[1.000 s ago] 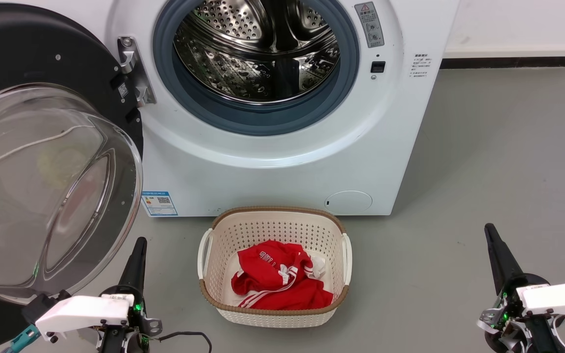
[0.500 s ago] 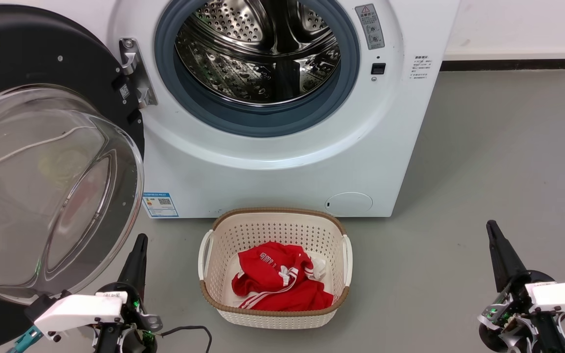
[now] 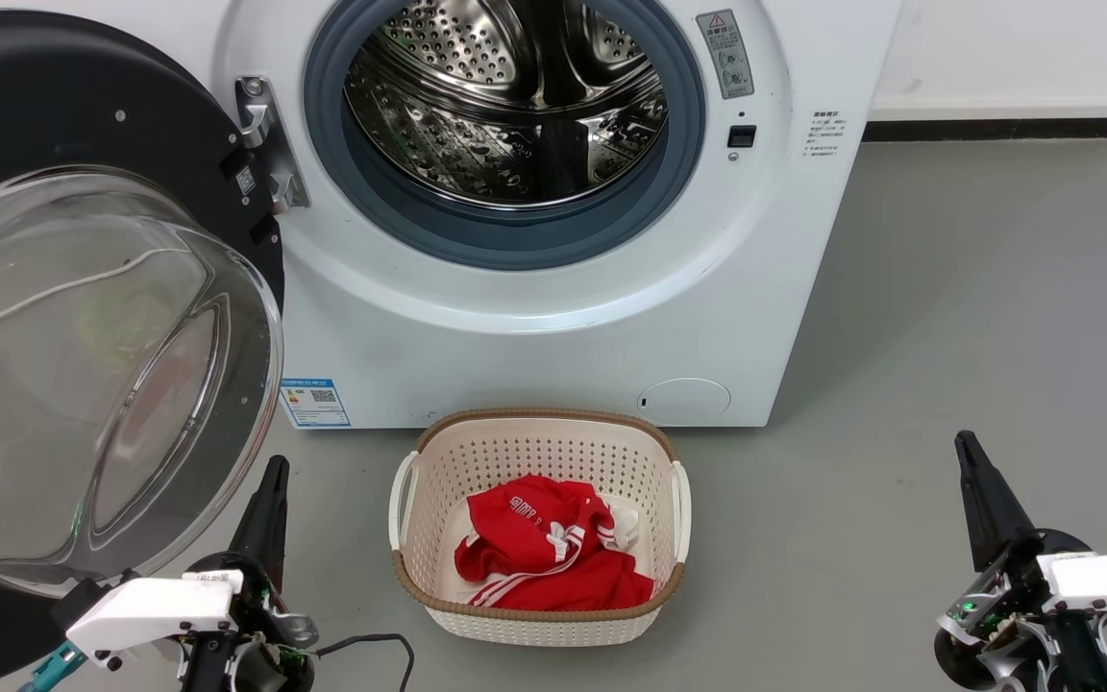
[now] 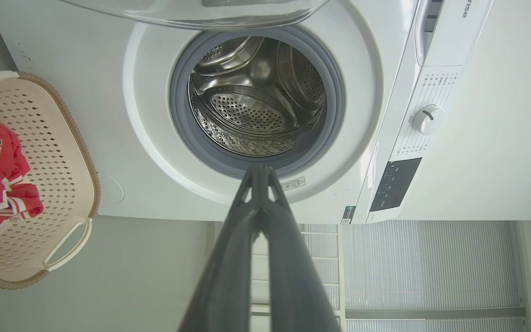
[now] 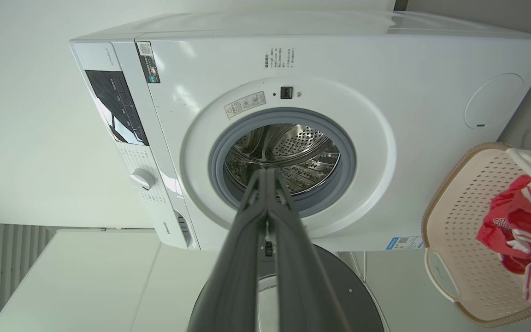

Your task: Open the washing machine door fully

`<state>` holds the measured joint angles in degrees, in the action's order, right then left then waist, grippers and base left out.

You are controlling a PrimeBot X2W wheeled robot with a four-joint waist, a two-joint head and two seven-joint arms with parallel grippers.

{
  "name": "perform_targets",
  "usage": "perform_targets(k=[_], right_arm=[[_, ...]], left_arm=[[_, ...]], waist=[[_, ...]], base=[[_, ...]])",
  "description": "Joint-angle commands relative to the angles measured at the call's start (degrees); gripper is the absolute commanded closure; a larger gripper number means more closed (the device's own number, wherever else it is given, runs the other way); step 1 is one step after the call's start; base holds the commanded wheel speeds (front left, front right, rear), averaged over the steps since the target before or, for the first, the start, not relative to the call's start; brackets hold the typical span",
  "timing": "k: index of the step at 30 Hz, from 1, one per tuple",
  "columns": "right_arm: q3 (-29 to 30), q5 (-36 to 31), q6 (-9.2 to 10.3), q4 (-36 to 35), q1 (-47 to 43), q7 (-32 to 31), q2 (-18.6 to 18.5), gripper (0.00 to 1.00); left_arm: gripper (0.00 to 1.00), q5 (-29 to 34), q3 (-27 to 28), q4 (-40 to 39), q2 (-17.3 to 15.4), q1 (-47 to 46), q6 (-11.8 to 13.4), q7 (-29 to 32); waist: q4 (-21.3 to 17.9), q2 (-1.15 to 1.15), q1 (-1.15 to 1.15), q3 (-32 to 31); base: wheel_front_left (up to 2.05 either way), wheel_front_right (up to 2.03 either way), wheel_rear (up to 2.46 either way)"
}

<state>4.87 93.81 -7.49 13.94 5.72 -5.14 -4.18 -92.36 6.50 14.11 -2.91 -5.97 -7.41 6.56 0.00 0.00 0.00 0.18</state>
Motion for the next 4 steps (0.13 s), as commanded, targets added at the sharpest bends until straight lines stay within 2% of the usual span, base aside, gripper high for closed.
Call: perform_targets(k=[1,4], right_arm=[[0.1,-0.1,0.0,0.1,0.7,-0.3,0.2,1.0],[0.1,-0.2,0.0,0.1,0.7,-0.4,0.2,1.0]], left_arm=[[1.0,-0.1,0.2,0.1,0.1,-0.6,-0.3,0.2],[1.0,-0.1,0.2,0.1,0.1,-0.6,-0.3,0.2]], waist=[[0.0,0.0,0.0,0.0],[0.0,0.0,0.0,0.0]], base=[[0.0,0.0,0.0],[0.0,0.0,0.0]])
